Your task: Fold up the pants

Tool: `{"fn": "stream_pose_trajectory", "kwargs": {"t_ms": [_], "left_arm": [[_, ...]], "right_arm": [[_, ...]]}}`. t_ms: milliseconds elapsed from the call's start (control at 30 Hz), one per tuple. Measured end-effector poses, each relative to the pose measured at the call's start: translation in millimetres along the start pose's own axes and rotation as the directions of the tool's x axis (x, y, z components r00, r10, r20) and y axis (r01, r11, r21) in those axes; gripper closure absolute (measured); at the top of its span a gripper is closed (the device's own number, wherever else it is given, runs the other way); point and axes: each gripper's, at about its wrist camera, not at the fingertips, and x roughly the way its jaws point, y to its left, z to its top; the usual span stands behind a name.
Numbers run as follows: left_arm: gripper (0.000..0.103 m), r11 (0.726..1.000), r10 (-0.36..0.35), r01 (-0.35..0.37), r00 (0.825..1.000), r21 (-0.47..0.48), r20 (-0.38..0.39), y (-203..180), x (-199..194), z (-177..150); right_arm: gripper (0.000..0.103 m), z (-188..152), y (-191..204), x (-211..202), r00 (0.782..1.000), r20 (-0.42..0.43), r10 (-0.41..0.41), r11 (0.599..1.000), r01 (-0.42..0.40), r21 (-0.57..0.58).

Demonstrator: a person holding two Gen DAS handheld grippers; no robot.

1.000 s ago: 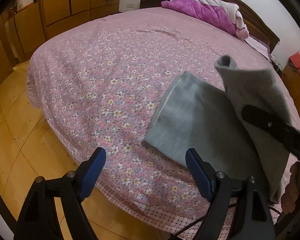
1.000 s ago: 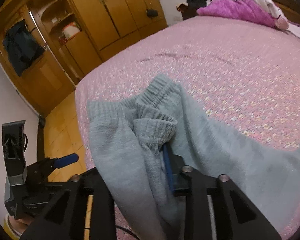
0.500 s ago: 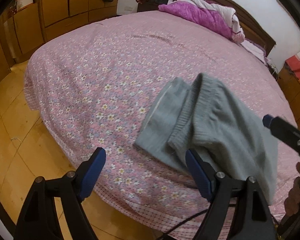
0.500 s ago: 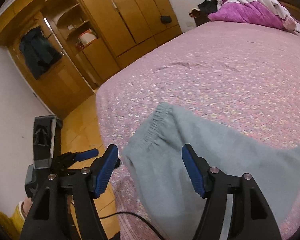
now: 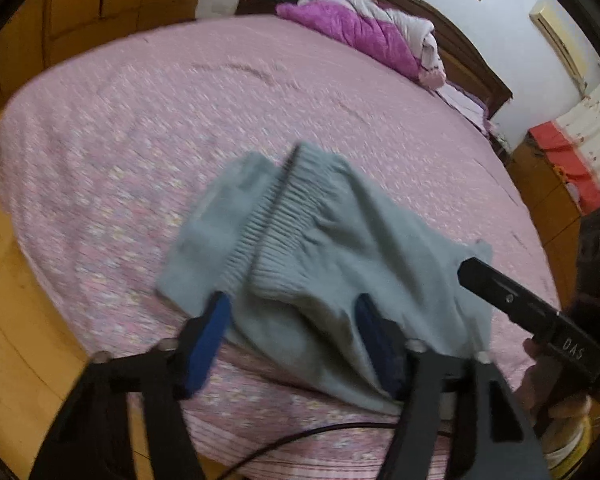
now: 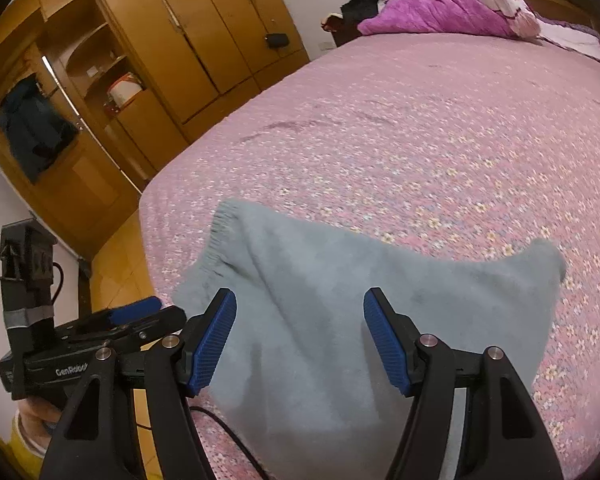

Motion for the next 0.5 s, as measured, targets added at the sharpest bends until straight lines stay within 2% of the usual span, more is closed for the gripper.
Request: {"fn": "stream_pose_trajectory", "kwargs": {"t_ms": [33,67,100,133,200,300,367,433,500], "left_arm": [[0.060,1.000,-0.003,0.003,1.000,-0.002,-0.018,-1,7,1],[0.068,1.000,-0.005,0.005,1.000,-0.001,-0.026,-1,10,1],[0.083,1.000,-0.010,0.010,1.000,-0.001,-0.027,-2,11,1],[0.089,1.000,-0.027,0.027,0.999,-0.012,-0.017,0,9,1],[0.090,0.999,-0.041,0.041,0.999,-0.025,0.023,4,-2,1],[0.090,1.000,0.020,-0.019,0.998,-0.018,0.066,14,-13,2],[0.086,0.999,0.031,-0.030,0.999,-0.045,0.033,27,-5,2],[0.076,0.994,0.009,-0.011,1.000,-0.107,-0.013,40,8,0],[0.073,0.991,-0.003,-0.001,1.000,-0.137,-0.025,45,13,-1]], "right_arm": [[0.042,-2,-3,-1,1.000,-0.001,0.001,1.000,-0.001,0.006],[0.042,-3,-6,0,1.000,-0.003,0.002,1.000,-0.002,0.012],[0.042,-3,-8,0,1.000,-0.006,0.004,1.000,-0.004,0.017],[0.042,-4,-9,1,1.000,-0.008,0.005,1.000,-0.005,0.018],[0.042,-6,-10,0,1.000,-0.010,-0.001,1.000,0.001,0.012],[0.042,-6,-12,1,1.000,-0.012,-0.013,1.000,0.013,-0.004],[0.042,-7,-14,5,1.000,-0.021,-0.018,1.000,0.018,-0.005],[0.042,-9,-16,12,0.999,-0.046,-0.026,1.000,0.026,-0.003],[0.042,-13,-19,22,0.996,-0.083,-0.045,0.999,0.044,-0.014]]}}
